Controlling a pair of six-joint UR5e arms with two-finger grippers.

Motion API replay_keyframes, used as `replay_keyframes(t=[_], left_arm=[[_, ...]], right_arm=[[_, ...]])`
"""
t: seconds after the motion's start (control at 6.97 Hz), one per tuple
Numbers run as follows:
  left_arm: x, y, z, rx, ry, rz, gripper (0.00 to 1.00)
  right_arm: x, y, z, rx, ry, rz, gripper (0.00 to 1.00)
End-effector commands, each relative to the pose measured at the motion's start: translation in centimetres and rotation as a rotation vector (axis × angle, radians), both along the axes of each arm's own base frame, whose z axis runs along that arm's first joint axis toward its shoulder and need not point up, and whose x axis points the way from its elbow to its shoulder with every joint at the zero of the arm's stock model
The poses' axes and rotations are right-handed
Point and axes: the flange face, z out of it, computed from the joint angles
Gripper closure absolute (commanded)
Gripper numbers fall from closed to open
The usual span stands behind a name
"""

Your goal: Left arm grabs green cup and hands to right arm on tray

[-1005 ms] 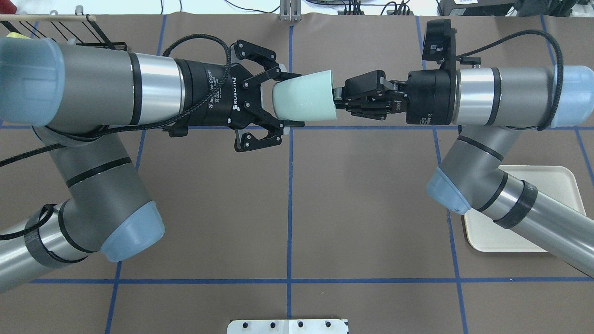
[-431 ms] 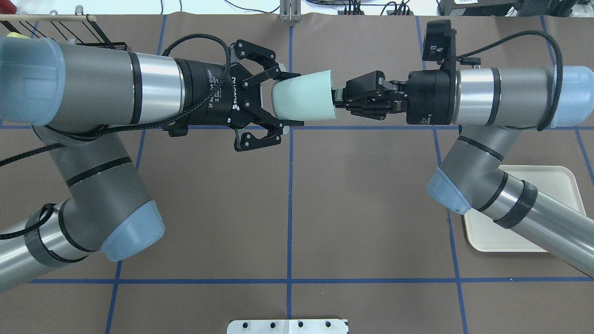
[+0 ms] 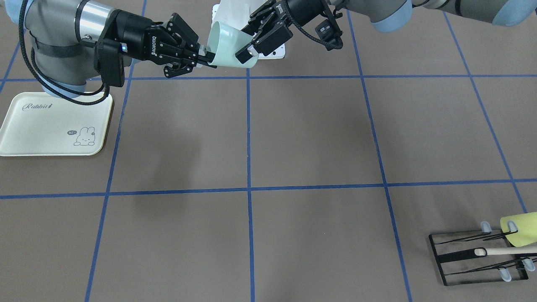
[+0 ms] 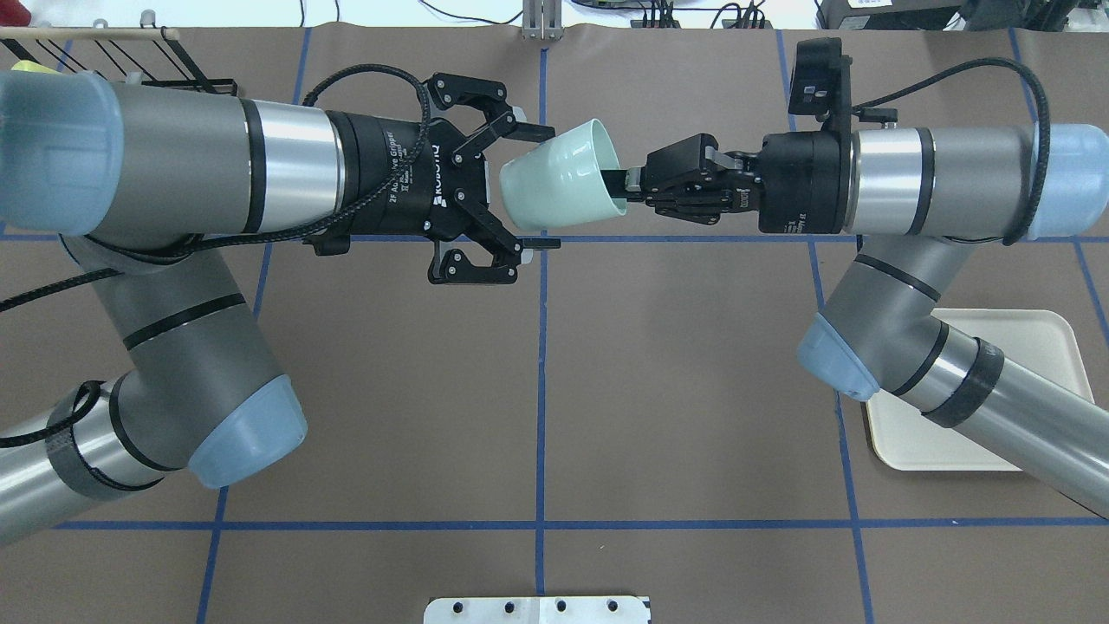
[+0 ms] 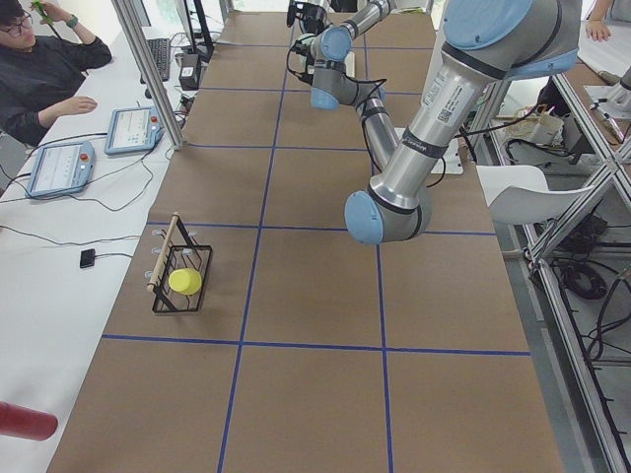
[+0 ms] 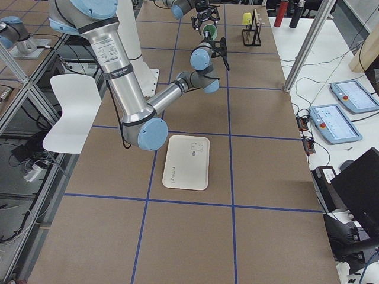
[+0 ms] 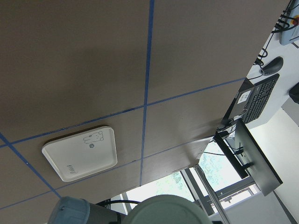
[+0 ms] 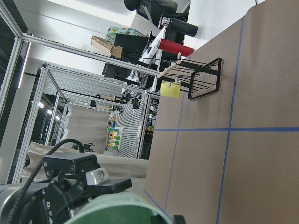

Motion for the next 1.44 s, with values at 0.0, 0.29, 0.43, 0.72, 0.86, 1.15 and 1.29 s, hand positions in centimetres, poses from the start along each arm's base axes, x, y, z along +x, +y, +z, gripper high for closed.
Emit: replay_keyframes(t=[0.0, 0.29, 0.43, 0.72, 0.86, 1.15, 1.29], left_arm=[[-0.3, 0.1, 0.3, 0.026, 0.030, -0.004, 0.00], [-0.1, 0.0, 0.7, 0.023, 0.026, -0.004, 0.00], [0.1, -0.2, 0.9, 0.019, 0.022, -0.005, 0.00], [-0.1, -0.3, 0.9, 0.021, 0.023, -0.007, 0.00], [-0.2, -0.3, 0.8, 0.020, 0.024, -0.008, 0.00], [-0.3, -0.5, 0.9, 0.025, 0.018, -0.018, 0.00], [-0.7, -1.1, 0.8, 0.155, -0.030, -0.083, 0.00]], right_arm=[[0.0, 0.0, 0.0, 0.000, 0.000, 0.000, 1.00], [0.0, 0.0, 0.1, 0.000, 0.001, 0.002, 1.00], [0.2, -0.2, 0.1, -0.008, -0.005, 0.021, 1.00], [0.8, -1.4, 1.2, -0.026, 0.000, 0.095, 1.00], [1.0, -1.7, 3.5, -0.005, 0.038, 0.165, 1.00], [3.6, -5.1, 6.7, -0.011, 0.109, 0.268, 1.00], [5.4, -7.2, 8.5, -0.038, 0.148, 0.306, 1.00]])
